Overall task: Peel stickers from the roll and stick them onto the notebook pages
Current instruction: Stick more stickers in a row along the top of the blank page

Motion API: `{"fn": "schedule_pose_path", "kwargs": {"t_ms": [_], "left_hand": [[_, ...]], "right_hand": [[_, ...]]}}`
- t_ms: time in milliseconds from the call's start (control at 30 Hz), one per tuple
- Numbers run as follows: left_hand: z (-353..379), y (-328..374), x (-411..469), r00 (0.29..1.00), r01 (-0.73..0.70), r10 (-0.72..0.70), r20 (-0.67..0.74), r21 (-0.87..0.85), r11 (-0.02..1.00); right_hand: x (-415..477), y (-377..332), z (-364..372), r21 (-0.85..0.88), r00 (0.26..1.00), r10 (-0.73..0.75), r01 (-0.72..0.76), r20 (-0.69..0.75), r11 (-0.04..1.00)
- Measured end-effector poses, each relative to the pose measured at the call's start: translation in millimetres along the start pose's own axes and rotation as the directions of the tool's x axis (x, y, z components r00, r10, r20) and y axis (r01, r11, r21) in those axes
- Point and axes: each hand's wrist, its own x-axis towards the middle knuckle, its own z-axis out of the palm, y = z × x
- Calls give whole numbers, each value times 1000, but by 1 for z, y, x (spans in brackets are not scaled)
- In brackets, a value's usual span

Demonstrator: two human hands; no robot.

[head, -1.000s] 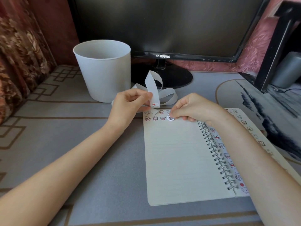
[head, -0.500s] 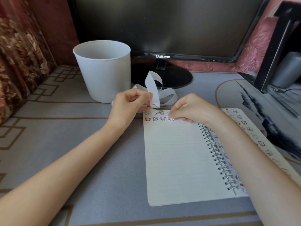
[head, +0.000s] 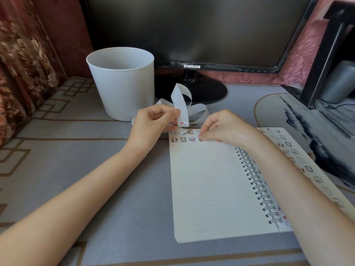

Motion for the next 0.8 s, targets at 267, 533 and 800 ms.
{"fn": "schedule_pose_path", "kwargs": {"t_ms": [267,533,800], "left_hand": [[0,1,-1,1000,4,-4,3,-4,1000],[0,1,-1,1000,1,-1,-4,6,1000],[0,0,0,1000,7,-7,-14,8,1000]], "right_hand": [[-1,2,-1,-14,1000,-7,7,5,1000],[4,8,-2,48,1000,17,-16,-11,999],[-1,3,-6,50,1000,17,-17,-2,999]]}}
